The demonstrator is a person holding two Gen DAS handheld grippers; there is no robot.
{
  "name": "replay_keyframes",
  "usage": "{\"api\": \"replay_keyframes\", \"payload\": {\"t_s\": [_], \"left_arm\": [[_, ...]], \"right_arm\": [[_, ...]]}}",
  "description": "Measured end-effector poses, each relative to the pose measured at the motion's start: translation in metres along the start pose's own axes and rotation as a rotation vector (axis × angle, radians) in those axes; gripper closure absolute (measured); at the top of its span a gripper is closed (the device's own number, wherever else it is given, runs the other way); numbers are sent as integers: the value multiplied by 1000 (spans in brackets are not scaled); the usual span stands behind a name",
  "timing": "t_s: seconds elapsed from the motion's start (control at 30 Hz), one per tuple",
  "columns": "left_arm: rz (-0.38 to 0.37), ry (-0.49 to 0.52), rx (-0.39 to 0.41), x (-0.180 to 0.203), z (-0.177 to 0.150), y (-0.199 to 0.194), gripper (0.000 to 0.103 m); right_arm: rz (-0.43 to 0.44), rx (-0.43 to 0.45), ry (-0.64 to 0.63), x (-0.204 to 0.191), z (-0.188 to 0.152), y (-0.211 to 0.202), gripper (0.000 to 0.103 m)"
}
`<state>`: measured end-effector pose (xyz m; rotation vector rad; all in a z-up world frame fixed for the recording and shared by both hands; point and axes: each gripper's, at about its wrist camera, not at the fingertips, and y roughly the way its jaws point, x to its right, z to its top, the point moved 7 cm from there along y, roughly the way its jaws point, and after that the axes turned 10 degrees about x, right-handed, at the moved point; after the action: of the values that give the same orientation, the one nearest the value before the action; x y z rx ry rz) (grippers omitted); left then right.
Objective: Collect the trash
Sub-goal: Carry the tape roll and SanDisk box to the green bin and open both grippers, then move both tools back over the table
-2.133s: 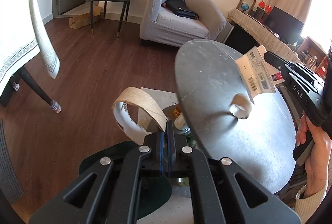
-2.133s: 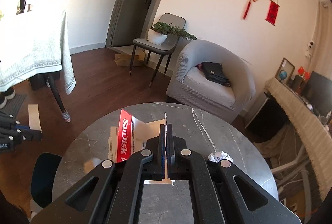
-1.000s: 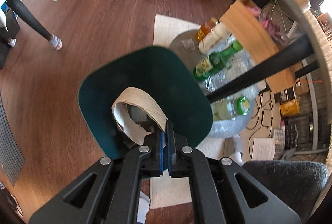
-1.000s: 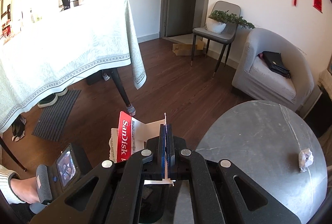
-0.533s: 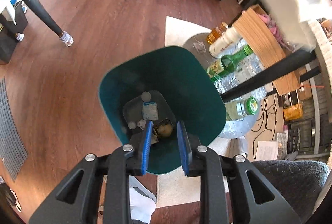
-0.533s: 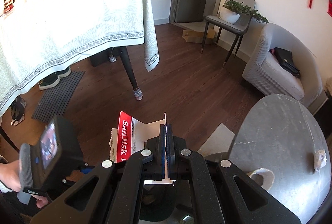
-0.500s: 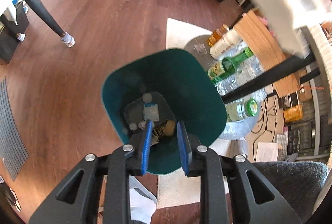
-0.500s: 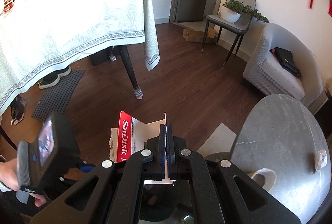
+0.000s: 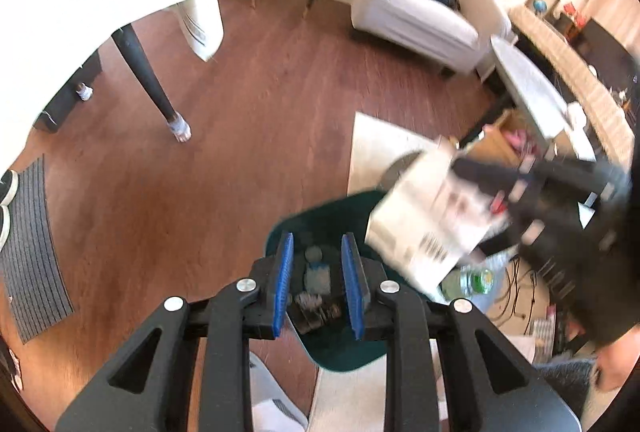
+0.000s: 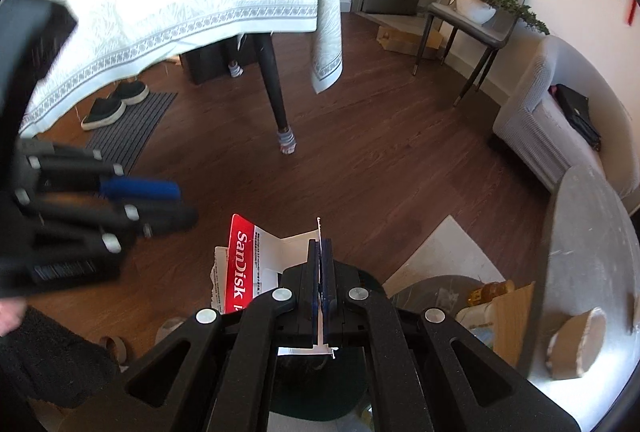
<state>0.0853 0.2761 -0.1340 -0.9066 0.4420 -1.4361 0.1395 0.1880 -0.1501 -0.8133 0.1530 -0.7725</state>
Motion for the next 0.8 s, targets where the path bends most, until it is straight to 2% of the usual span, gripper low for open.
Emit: {"api": "replay_keyframes", "payload": {"t_s": [0.07, 0.23, 0.47, 0.5, 0.53, 0.6, 0.8], "left_arm": [[0, -10, 21, -1, 10, -7, 78], [-1, 2, 75, 8, 28, -22, 88], [-19, 22, 140, 33, 48, -43, 89], [-29, 20, 151, 39, 52, -47, 89], [-34, 21, 159, 42, 54, -50, 89], [-41, 26, 181, 50, 61, -56, 89], [-43, 52, 245, 72, 75, -77, 88]], "right_arm": [[12, -25, -5, -5, -8, 8, 102], [29, -103, -15, -14, -35, 29, 102], [21, -180, -6, -12, -64, 45, 100], [15, -190, -10, -11, -68, 46, 95], [9, -194, -14, -12, -73, 44, 82], [1, -195, -13, -9, -76, 43, 64], [25, -181, -1, -5, -78, 31, 64]]}}
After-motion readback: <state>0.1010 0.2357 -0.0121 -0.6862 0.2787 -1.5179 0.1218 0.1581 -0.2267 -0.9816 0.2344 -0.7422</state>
